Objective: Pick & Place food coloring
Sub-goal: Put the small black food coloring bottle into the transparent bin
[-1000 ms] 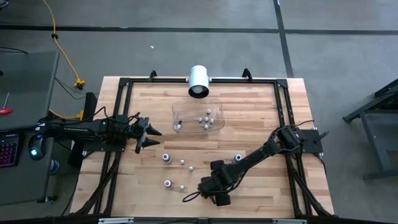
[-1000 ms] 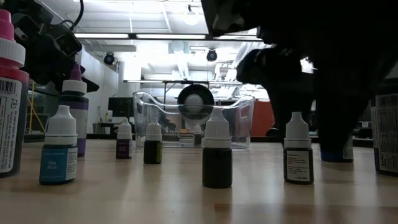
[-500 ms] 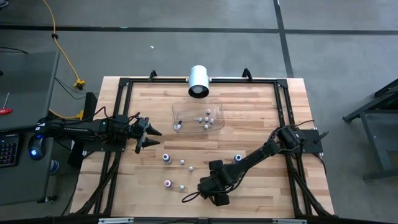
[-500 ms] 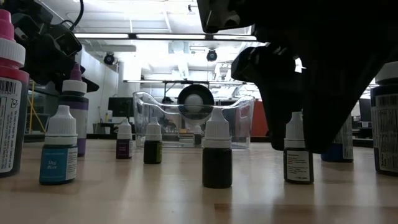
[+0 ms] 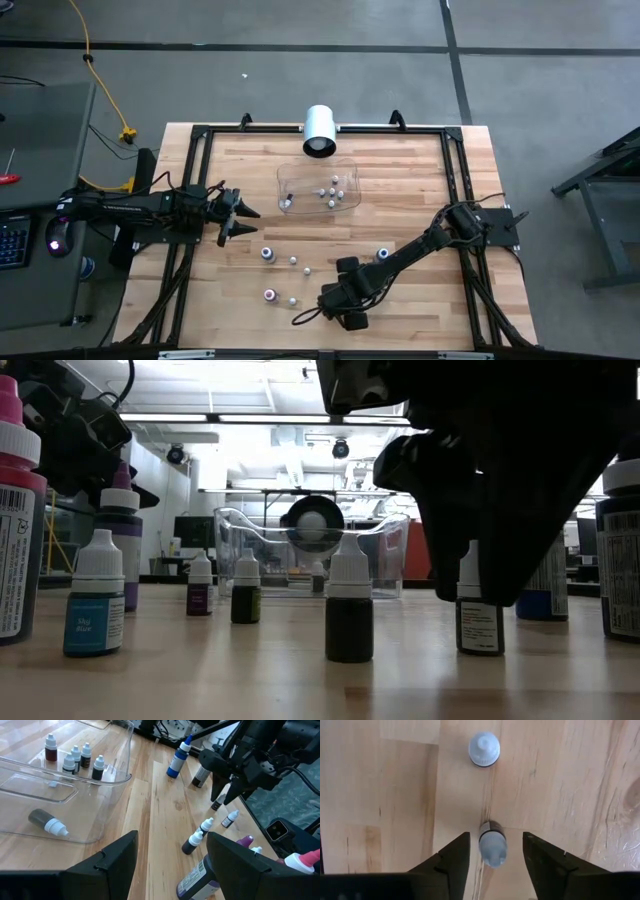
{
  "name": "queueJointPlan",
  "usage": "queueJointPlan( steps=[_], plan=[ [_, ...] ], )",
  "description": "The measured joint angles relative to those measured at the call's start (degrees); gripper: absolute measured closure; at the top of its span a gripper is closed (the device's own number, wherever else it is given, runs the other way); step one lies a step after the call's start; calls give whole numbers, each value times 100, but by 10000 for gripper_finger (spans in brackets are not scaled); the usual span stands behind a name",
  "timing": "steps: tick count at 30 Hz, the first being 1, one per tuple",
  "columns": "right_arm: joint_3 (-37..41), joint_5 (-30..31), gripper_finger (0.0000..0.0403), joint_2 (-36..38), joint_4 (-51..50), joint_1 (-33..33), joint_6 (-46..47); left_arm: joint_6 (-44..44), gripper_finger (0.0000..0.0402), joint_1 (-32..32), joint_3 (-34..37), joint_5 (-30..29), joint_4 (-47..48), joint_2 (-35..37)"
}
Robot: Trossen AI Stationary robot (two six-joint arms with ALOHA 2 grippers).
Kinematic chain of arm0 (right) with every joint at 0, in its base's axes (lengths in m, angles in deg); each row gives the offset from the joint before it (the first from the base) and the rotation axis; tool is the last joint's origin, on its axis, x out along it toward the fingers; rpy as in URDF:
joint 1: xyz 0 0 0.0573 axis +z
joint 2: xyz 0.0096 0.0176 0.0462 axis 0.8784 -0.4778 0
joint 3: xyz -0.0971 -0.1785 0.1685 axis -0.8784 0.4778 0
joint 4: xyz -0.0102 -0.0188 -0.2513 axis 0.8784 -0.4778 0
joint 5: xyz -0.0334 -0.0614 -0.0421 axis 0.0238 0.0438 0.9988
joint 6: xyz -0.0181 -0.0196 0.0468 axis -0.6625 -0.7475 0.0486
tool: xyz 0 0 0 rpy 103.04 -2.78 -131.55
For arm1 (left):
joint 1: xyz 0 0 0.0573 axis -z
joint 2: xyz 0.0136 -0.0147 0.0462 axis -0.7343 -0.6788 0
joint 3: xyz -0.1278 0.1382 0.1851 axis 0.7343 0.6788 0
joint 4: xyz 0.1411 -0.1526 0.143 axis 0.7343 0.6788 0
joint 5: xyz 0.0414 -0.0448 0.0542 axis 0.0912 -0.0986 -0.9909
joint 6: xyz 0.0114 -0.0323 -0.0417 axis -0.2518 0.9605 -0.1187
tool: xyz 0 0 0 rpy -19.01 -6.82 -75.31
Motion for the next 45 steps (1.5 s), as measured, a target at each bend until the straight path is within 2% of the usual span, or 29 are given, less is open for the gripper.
queueJointPlan(
  steps=[19,28,32,36,45],
  plan=[
    [-4,-163,339,4,0,0,67,2,167,1,-1,0,0,0],
    [-11,-309,341,224,23,-44,213,1,167,0,0,-1,0,1],
    [-65,-125,348,518,-54,-116,210,0,167,0,0,0,0,0],
    [-441,176,344,738,-443,-211,169,1,167,1,-1,-1,-1,0],
    [-1913,927,346,802,-1473,-672,-196,0,167,0,1,0,0,0]
  ],
)
